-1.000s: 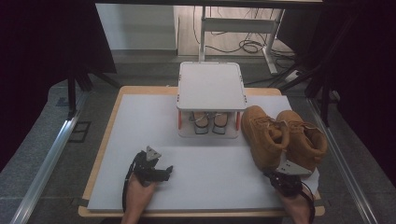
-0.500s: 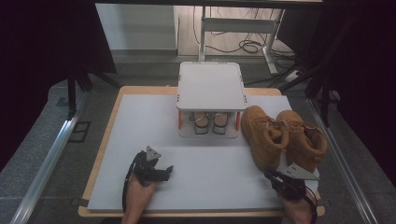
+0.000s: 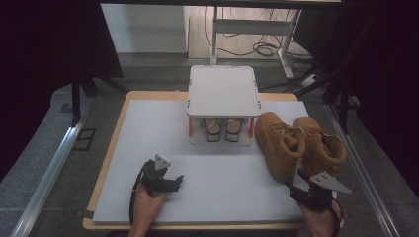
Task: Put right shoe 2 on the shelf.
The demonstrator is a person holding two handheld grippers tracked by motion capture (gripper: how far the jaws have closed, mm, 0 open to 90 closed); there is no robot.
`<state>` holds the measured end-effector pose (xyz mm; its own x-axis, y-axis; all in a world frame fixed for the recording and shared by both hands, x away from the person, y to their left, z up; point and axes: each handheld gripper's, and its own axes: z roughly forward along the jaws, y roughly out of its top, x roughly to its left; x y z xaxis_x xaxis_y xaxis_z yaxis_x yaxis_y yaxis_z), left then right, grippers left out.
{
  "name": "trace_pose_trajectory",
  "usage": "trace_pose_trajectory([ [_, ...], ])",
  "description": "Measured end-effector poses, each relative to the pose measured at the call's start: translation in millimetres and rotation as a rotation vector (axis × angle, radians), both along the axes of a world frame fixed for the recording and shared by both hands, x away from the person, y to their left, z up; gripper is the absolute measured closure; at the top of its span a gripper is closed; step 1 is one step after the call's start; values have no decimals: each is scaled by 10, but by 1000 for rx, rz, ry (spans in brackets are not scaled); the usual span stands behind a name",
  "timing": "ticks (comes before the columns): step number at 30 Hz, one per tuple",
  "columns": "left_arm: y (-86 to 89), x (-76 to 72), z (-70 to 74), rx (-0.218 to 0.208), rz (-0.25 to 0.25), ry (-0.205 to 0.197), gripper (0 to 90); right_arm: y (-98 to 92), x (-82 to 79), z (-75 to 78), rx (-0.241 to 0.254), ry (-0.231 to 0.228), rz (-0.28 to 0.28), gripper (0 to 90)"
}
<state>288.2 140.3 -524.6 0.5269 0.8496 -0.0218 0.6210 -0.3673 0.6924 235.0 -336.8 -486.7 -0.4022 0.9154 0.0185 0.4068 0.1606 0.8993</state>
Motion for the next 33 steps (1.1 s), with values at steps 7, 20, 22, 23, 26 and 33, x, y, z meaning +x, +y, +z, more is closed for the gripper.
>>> trace_pose_trajectory([
  [7, 0, 0, 0, 0, 0, 0, 116, 29, 121, 69, 30, -72, -66, 186],
  [20, 0, 0, 0, -1, 0, 0, 116, 141, 333, 123, 81, -175, -142, 131],
  [22, 0, 0, 0, -1, 0, 0, 116, 161, 374, 122, 89, -173, -152, 114],
  [23, 0, 0, 0, -1, 0, 0, 116, 170, 390, 123, 86, -173, -157, 105],
  [26, 0, 0, 0, 0, 0, 0, 116, 207, 450, 125, 76, -178, -176, 78],
  [33, 0, 0, 0, -1, 0, 0, 116, 221, 560, 102, 91, -161, -198, 23],
])
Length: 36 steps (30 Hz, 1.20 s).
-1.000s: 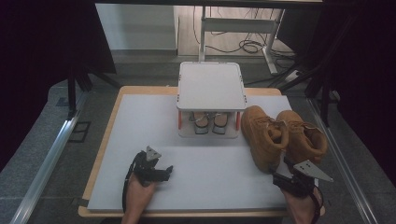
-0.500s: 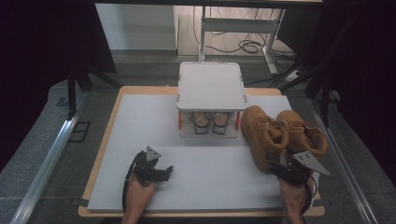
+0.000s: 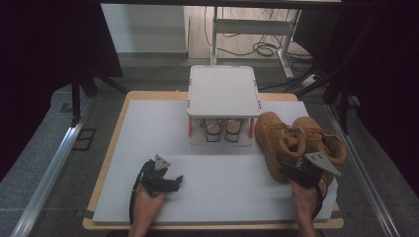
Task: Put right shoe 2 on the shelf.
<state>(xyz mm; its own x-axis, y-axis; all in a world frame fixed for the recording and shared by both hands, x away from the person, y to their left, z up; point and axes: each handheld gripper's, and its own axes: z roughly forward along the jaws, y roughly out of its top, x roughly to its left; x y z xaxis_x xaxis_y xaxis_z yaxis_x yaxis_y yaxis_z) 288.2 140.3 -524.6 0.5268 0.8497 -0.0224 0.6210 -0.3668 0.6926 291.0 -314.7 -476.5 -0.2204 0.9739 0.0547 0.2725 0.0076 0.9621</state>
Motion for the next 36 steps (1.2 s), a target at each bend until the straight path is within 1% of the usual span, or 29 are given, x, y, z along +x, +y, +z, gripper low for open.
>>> trace_pose_trajectory([
  [2, 0, 0, 0, 0, 0, 0, 116, 11, 24, 1, 4, 4, -2, 0],
  [7, 0, 0, 0, 0, 0, 0, 116, 65, 74, 9, 3, -2, -22, 0],
  [9, 0, 0, 0, 0, 0, 0, 116, 89, 102, 14, -11, 5, -42, 0],
  [13, 0, 0, 0, 0, 0, 0, 116, 135, 150, 21, -44, 21, -67, 0],
  [15, 0, -1, 0, 0, 0, 0, 116, 145, 164, 24, -52, 27, -73, 0],
  [16, 0, -1, 0, 0, 0, 0, 117, 152, 173, 25, -54, 39, -80, 0],
  [20, 1, 0, 0, -1, 0, 1, 117, 149, 173, 26, -50, 32, -99, 76],
  [23, 1, 0, 0, -1, 0, 1, 117, 153, 147, 14, -45, 17, -99, 138],
  [25, 1, 0, 0, -1, 0, 1, 118, 157, 142, 12, -47, 15, -99, 146],
  [26, 1, 0, 0, -1, 0, 0, 118, 149, 130, 6, -43, 6, -94, 196],
  [27, 1, 0, 0, -1, 0, 0, 119, 149, 130, 6, -43, 6, -94, 196],
  [29, 1, 0, 0, -1, -1, 0, 120, 139, 119, 4, -37, 3, -93, 242],
  [30, 1, -1, 0, -1, -1, 0, 120, 143, 108, 3, -43, 0, -93, 296],
  [31, 1, -1, 0, -1, -1, 0, 120, 143, 108, 3, -43, 0, -93, 296],
  [32, 1, -1, 0, -1, -1, 0, 120, 146, 100, 5, -49, 0, -101, 351],
  [33, 2, 0, 1, -2, -2, 1, 120, 146, 100, 5, -49, 0, -101, 351],
  [34, 2, -1, 0, -2, -1, 0, 120, 147, 94, 3, -53, -3, -107, 387],
  [36, 2, -1, 0, -2, -1, 1, 121, 148, 90, 0, -53, -5, -109, 403],
])
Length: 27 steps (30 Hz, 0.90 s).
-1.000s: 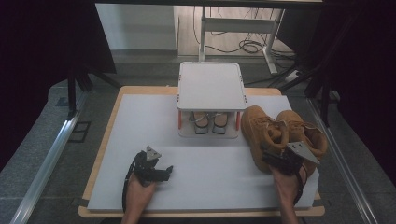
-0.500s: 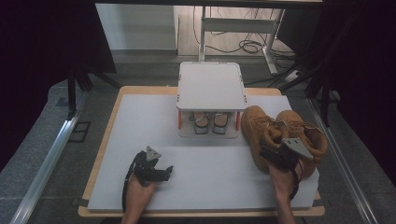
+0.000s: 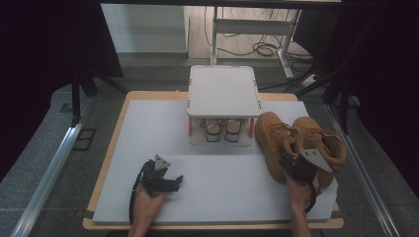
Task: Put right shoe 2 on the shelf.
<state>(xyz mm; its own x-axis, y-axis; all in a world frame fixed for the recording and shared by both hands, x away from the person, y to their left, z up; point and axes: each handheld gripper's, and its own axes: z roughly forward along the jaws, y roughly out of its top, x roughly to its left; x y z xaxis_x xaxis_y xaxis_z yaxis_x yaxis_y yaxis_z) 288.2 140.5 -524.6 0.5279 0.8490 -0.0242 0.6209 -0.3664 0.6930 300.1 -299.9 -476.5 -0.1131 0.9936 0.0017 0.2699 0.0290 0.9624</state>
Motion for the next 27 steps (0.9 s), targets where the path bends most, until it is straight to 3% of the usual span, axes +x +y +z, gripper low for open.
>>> trace_pose_trajectory([
  [12, 1, 0, 0, -1, 0, 0, 121, 25, -14, 13, -14, -11, -10, 494],
  [27, 1, 0, 0, -1, -1, 1, 122, 48, -56, 214, -15, -27, 3, 525],
])
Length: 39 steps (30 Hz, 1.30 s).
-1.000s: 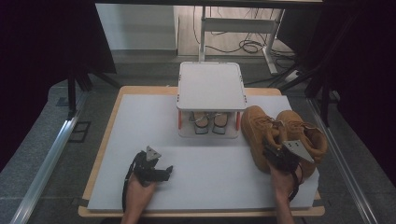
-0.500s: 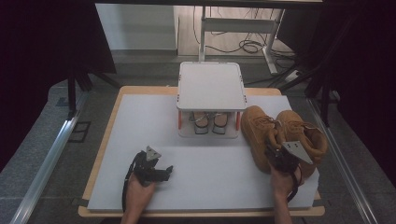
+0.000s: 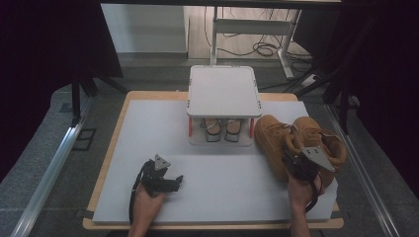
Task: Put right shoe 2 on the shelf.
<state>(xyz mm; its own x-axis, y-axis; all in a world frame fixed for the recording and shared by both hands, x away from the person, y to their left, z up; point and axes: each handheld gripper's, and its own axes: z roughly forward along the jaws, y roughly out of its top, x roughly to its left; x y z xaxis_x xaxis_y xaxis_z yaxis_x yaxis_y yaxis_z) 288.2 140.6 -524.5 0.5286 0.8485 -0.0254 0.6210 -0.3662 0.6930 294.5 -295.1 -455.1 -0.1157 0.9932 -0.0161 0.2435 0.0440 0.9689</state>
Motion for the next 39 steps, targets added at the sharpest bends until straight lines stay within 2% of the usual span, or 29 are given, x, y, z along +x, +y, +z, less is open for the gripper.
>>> trace_pose_trajectory([
  [12, 0, 0, 0, 0, 0, 0, 122, -18, -54, 237, 5, -57, 5, 527],
  [30, 1, 0, 0, -1, 0, 1, 122, -94, -3, 573, 18, -122, -7, 528],
  [39, -1, 0, -1, -4, 2, 0, 122, -127, 58, 777, 25, -169, -1, 528],
])
